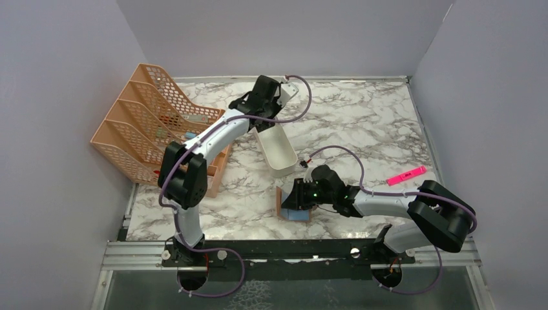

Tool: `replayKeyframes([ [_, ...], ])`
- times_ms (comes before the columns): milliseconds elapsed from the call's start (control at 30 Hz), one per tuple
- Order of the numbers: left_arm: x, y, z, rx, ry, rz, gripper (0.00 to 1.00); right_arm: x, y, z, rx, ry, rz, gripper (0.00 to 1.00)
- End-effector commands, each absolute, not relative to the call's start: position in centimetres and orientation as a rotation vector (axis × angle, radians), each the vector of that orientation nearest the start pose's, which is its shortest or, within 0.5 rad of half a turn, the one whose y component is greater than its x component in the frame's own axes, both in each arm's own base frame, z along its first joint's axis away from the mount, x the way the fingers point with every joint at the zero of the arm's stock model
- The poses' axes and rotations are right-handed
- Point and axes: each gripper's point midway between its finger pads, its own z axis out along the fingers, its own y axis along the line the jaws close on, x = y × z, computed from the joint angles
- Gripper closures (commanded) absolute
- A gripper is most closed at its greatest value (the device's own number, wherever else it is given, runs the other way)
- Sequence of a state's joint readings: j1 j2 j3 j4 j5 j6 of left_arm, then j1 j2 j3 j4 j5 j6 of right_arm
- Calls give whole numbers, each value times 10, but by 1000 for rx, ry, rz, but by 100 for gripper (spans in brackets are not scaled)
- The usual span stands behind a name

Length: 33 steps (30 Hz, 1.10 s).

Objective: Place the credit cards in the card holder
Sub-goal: Pick up the credit card from the storage box, then insert the credit card into the card holder.

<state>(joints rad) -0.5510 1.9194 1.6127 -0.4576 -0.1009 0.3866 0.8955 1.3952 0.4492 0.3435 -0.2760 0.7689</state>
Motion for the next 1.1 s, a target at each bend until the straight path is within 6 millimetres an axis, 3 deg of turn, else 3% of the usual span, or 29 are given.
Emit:
replayKeyframes([
  [0,428,-247,218,780,2057,-174,100,153,322,58,-331,2384,1224,69],
  [133,403,-245,248,583,2068,-318,100,154,323,59,-324,2382,1230,68],
  [333,339,-263,263,403,2125,-718,100,157,323,63,-299,2386,1214,67],
  [467,289,-271,248,305,2139,-999,100,160,320,63,-285,2389,1188,66],
  [700,231,-268,194,78,2261,-1256,100,162,317,61,-273,2389,1165,67],
  [900,207,-274,171,20,2280,-1366,100,162,317,60,-270,2388,1160,67],
  [1067,201,-283,159,13,2281,-1370,100,163,317,60,-269,2388,1159,67],
])
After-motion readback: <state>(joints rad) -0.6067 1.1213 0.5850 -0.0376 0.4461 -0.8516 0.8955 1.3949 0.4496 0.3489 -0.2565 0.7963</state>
